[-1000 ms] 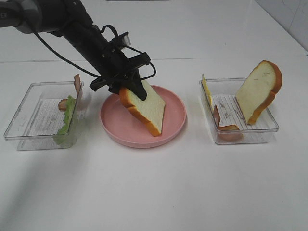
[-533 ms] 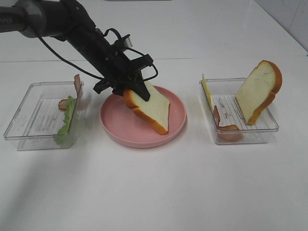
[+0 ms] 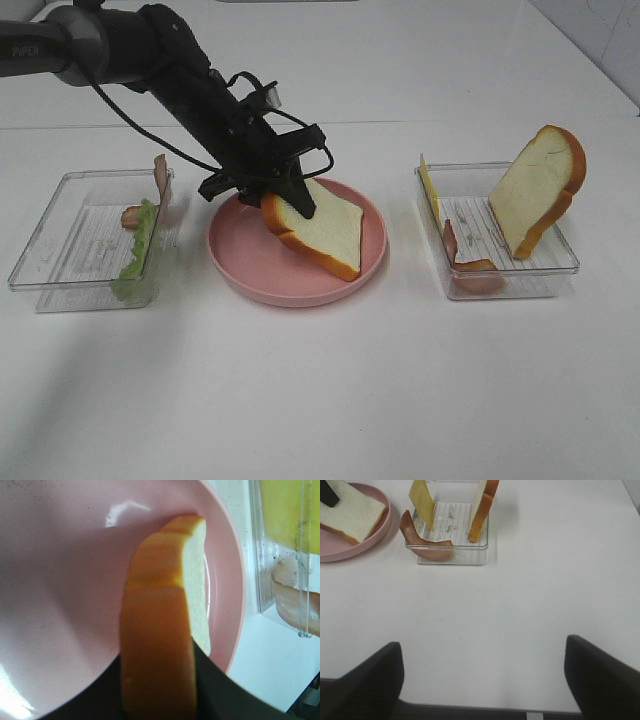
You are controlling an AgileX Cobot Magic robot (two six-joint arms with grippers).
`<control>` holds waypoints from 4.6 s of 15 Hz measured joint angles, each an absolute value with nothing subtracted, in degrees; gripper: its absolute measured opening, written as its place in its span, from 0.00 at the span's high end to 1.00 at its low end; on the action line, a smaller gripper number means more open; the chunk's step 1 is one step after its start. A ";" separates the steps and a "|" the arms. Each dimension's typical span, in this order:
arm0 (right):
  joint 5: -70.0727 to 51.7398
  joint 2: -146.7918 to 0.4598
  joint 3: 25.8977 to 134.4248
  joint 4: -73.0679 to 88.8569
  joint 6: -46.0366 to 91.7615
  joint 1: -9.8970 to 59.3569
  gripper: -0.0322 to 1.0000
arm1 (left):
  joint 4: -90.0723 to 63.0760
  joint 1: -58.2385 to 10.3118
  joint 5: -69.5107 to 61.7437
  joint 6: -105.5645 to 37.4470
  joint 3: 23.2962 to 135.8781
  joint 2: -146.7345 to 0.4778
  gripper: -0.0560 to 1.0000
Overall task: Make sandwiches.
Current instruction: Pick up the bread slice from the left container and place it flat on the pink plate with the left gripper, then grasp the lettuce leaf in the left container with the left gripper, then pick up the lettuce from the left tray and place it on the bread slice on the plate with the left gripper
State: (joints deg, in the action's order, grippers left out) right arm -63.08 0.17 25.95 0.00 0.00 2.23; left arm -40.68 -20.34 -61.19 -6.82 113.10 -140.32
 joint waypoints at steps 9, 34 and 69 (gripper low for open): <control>-63.08 0.17 25.95 0.00 0.00 2.23 0.15 | -27.73 -20.51 -68.98 -3.32 121.47 -141.06 0.20; -63.08 0.17 25.95 0.00 0.00 2.23 0.15 | -2.41 -21.66 -70.02 3.67 98.20 -120.44 0.19; -63.08 0.17 25.95 0.34 0.00 2.23 0.15 | -7.91 -20.51 -69.84 -2.52 97.57 -113.56 0.95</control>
